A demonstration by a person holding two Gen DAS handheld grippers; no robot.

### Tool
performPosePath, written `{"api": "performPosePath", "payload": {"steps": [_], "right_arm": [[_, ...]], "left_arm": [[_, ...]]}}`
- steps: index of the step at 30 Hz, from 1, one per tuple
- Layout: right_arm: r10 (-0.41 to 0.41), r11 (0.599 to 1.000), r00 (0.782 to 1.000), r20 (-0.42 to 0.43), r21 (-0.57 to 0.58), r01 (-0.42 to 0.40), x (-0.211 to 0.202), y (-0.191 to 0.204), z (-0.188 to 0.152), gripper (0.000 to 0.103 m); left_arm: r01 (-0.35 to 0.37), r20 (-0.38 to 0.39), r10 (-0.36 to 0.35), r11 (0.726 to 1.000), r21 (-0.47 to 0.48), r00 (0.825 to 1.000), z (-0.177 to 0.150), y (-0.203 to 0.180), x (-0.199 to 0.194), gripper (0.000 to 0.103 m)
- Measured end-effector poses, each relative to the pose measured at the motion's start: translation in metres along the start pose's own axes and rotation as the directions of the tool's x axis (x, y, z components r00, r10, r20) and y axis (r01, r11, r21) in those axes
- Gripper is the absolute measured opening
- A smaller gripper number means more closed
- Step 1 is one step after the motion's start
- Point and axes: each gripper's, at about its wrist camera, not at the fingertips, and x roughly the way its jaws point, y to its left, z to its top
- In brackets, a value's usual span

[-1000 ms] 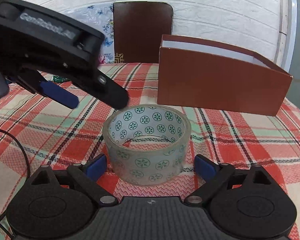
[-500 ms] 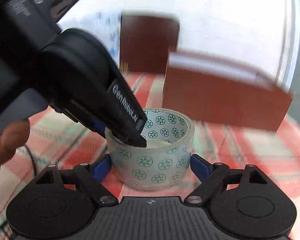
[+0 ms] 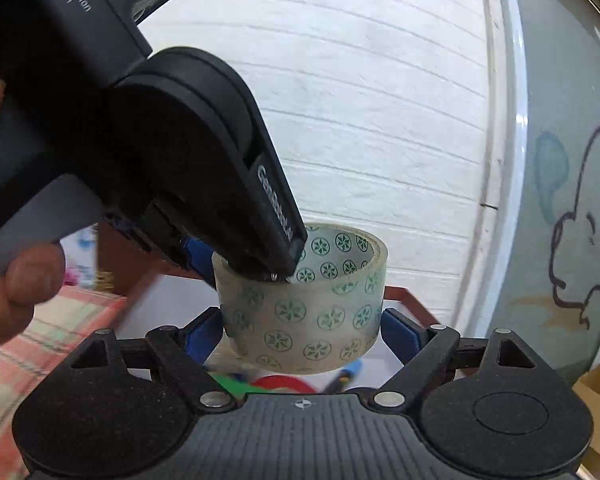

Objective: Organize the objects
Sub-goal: 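Carry the clear tape roll into the brown box and release it, then withdraw the right tool from the box back over the table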

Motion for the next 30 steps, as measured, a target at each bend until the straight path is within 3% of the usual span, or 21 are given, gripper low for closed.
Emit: {"api": "performPosePath", "payload": {"steps": [3,5,11,17,22,25,30], "right_arm": [[-0.006,1.000,0.999,-0.047,0.011,0.006,0.041,-0.023,-0.005,0.086],[-0.006,1.000,0.996,-0.084,0.012,0.007,0.062,-0.031,-0.013,0.085],[0.009,0.995,0.998,-0.058,0.101,-0.003,0.064,-0.046,-0.033,0.088],[-0.023,0.995,0.999,-0.031,0.095,0.025,0.039,-0.047,-0.022,0.089],[-0.080,0.984,0.997,0.023,0.164,0.075,-0.026,-0.047,-0.024,0.092],[-0.090,0.971,0.996,-0.028,0.220,0.094,-0.064,-0.044,-0.041,0.092],[-0.032,0.974,0.984,-0.173,0.218,0.070,-0.074,-0.020,-0.063,0.091]], "left_arm": [[-0.021,-0.020,0.022,1.000,0.015,1.000,0.020,-0.010,0.046,0.042],[-0.074,-0.023,0.074,0.997,0.007,0.997,0.024,-0.009,0.069,0.046],[-0.101,-0.046,0.100,0.995,-0.018,0.994,0.020,0.000,0.088,0.051],[-0.118,-0.013,0.119,0.992,0.039,0.993,0.013,-0.014,0.058,0.057],[-0.167,0.059,0.162,0.983,0.080,0.985,-0.001,-0.027,0.005,0.071],[-0.188,0.095,0.178,0.977,0.099,0.979,-0.014,-0.033,-0.028,0.079],[-0.182,0.078,0.175,0.979,0.089,0.981,-0.048,-0.035,-0.061,0.083]]}}
